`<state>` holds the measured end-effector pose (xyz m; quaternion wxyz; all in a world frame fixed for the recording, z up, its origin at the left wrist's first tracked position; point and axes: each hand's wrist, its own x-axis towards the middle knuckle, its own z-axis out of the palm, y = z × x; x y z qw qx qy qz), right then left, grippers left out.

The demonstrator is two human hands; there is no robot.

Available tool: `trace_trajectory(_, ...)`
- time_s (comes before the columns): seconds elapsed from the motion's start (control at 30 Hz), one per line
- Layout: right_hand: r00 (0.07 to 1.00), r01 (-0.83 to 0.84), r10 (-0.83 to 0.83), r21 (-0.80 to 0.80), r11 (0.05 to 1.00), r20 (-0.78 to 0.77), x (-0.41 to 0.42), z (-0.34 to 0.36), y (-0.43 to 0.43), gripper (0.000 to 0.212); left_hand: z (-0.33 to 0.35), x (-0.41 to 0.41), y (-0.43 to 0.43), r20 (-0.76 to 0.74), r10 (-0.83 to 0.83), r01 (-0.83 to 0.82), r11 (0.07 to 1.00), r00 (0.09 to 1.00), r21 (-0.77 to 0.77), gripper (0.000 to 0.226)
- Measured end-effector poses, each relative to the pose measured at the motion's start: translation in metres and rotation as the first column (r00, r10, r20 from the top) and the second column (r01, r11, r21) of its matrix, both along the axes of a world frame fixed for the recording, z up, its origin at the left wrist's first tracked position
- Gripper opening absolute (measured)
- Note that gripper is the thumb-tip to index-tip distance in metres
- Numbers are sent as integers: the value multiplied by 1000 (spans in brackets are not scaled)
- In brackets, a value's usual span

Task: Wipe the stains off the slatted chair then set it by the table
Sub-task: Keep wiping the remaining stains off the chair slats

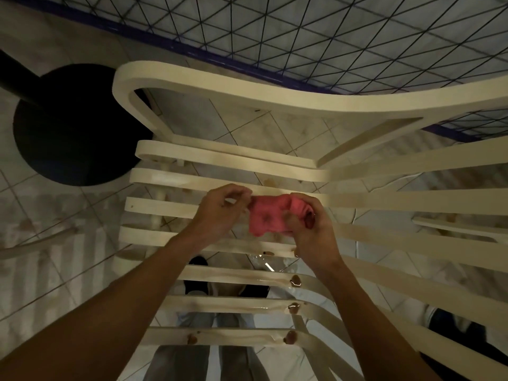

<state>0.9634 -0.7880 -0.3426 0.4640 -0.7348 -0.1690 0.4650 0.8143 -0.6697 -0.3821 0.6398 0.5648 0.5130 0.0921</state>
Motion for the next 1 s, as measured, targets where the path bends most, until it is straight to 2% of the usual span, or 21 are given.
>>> trace_trajectory(0.1,1000,-12,12,28,1000,-8,-12,15,0,26,21,-1,-9,87,185,-148,933,979,-328,21)
trace_trajectory(0.2,982,-187,186,27,982,24,-26,28,0,30,37,0,-11,143,233,-123,838,962,-531,39)
trace_trajectory(0.33,919,-367,364,-12,930,149,-27,36,4,26,43,-6,-12,106,225,-129,818,969,-560,39)
trace_trajectory(0.4,913,-393,392,-11,920,113,-26,37,6,22,44,-11,-12,58,241,-172,822,969,-543,33)
trace_trajectory(0.47,940,-341,340,21,940,34,-25,34,8,28,43,-16,-12,54,249,-184,829,967,-529,25)
trace_trajectory(0.57,975,-221,221,45,974,7,-22,26,10,20,45,-20,-10,90,218,-140,842,972,-521,16)
trace_trajectory(0.7,989,-97,99,-27,995,106,-26,12,14,11,49,-18,-10,125,159,-74,856,979,-512,27)
trace_trajectory(0.73,994,-69,73,-52,996,76,-27,9,15,8,49,-18,-11,128,152,-65,854,980,-516,29)
trace_trajectory(0.8,994,-13,4,-76,997,-111,-29,6,19,14,48,-20,-12,135,137,-46,848,981,-527,33)
trace_trajectory(0.9,859,101,-147,-118,988,-490,-28,5,24,37,42,-26,-12,138,175,-60,802,975,-594,36)
trace_trajectory(0.97,819,123,-176,-132,984,-546,-28,5,26,41,40,-34,-10,162,156,-22,782,974,-623,50)
trace_trajectory(1.0,830,138,-177,-113,984,-528,-27,4,26,41,39,-39,-9,179,77,39,823,981,-567,52)
